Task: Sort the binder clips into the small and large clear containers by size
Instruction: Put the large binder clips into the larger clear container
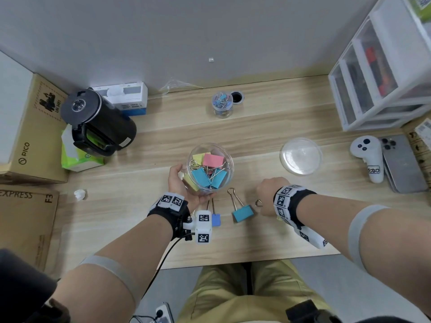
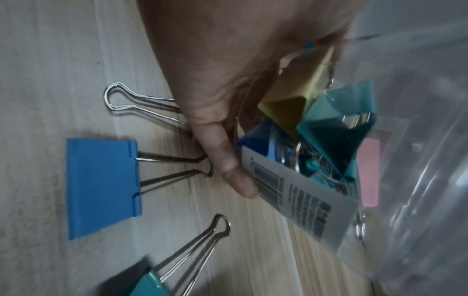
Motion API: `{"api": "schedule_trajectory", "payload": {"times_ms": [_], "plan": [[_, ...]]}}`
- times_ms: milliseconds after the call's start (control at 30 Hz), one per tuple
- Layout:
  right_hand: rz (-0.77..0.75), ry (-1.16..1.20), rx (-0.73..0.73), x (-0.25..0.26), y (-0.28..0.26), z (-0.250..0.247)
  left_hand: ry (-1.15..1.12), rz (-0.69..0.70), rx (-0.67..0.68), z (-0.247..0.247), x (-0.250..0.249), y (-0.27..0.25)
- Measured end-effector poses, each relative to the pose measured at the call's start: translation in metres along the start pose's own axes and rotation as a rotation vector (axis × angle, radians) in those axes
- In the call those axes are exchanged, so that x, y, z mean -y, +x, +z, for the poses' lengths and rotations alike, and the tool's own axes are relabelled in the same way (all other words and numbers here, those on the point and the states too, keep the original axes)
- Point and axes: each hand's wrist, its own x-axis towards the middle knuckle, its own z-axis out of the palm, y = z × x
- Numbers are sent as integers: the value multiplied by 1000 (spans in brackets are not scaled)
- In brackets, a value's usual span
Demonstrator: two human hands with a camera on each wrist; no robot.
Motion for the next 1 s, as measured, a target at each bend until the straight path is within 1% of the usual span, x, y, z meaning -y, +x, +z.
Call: {"api": "schedule_trajectory", "payload": {"times_ms": [133,267,367,467,500,567,633,700,767,833,900,1000], "plan": [[-13,35,-85,-17,-3,-11,-2,9,11,2,-2,-1],[-15,206,-166,-34,-3,-19,-6,14,7,8,-6,-3],[-81,484,-227,-41,-1,-22,-16,17,-4,11,-8,-2],[-126,961,-285,-42,-3,-38,-24,21,-12,15,-10,0],[-137,1088,-294,-42,-4,-46,-26,20,-14,16,-11,1],[-149,1245,-358,-42,-7,-68,-27,13,-11,18,-11,2],[-164,1338,-447,-42,-14,-94,-30,6,-3,19,-12,3],[-198,1407,-497,-41,-18,-116,-35,6,3,23,-13,3],[-226,1397,-496,-33,-21,-132,-36,4,10,27,-13,4],[-239,1293,-486,-20,-22,-144,-29,0,18,32,-12,3],[-274,1078,-520,-6,-26,-151,-23,-6,26,37,-11,2],[-375,624,-631,11,-30,-156,-13,-6,44,41,-11,1]]}}
